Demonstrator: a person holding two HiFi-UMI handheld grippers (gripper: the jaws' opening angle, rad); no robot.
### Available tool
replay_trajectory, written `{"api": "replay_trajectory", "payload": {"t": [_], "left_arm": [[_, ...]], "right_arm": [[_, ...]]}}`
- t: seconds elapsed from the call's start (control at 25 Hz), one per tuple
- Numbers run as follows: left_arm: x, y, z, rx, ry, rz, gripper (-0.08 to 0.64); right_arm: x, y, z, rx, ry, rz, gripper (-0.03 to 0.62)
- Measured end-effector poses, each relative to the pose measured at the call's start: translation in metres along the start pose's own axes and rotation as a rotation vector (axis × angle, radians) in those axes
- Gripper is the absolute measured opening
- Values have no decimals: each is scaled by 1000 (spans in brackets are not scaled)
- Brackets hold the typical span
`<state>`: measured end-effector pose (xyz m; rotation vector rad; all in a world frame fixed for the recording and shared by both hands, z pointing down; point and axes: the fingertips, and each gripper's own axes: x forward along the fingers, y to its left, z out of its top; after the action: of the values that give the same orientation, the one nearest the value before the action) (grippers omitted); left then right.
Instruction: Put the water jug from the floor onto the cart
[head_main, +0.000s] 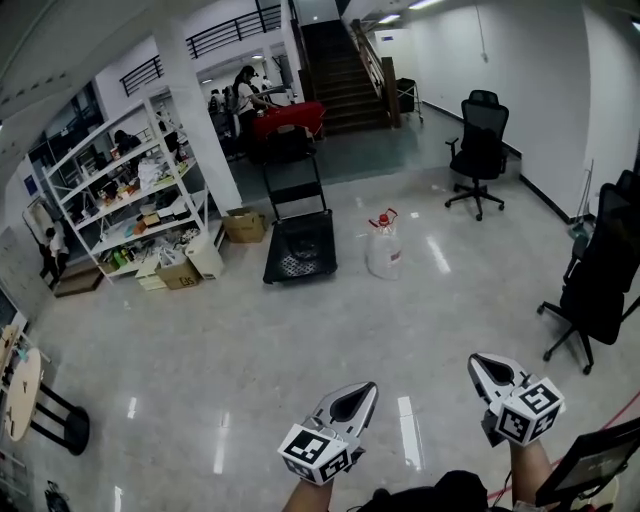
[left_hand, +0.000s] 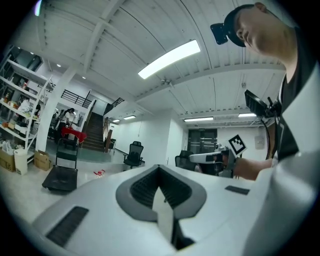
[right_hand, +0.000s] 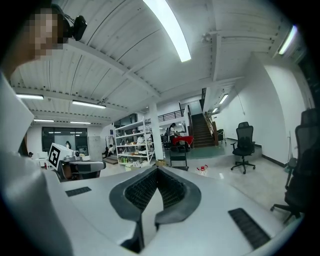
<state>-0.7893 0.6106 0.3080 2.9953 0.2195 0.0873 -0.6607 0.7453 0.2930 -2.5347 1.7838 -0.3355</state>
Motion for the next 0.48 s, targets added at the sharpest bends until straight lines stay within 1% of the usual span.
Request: {"api": "replay_trajectory", "payload": {"t": [0.12, 0.24, 0.4, 0.48], "left_arm": [[10, 7, 3, -14, -7, -15, 0], [24, 12, 4, -2, 5, -24, 0], [60, 32, 9, 1, 17, 3, 0], [86, 46, 13, 2, 19, 28, 0]], "right_arm": [[8, -4, -4, -2, 32, -6, 0], [16, -19, -1, -5, 29, -19, 0], [46, -53, 9, 12, 9, 11, 0], [66, -78, 16, 12, -2, 32, 0]]}}
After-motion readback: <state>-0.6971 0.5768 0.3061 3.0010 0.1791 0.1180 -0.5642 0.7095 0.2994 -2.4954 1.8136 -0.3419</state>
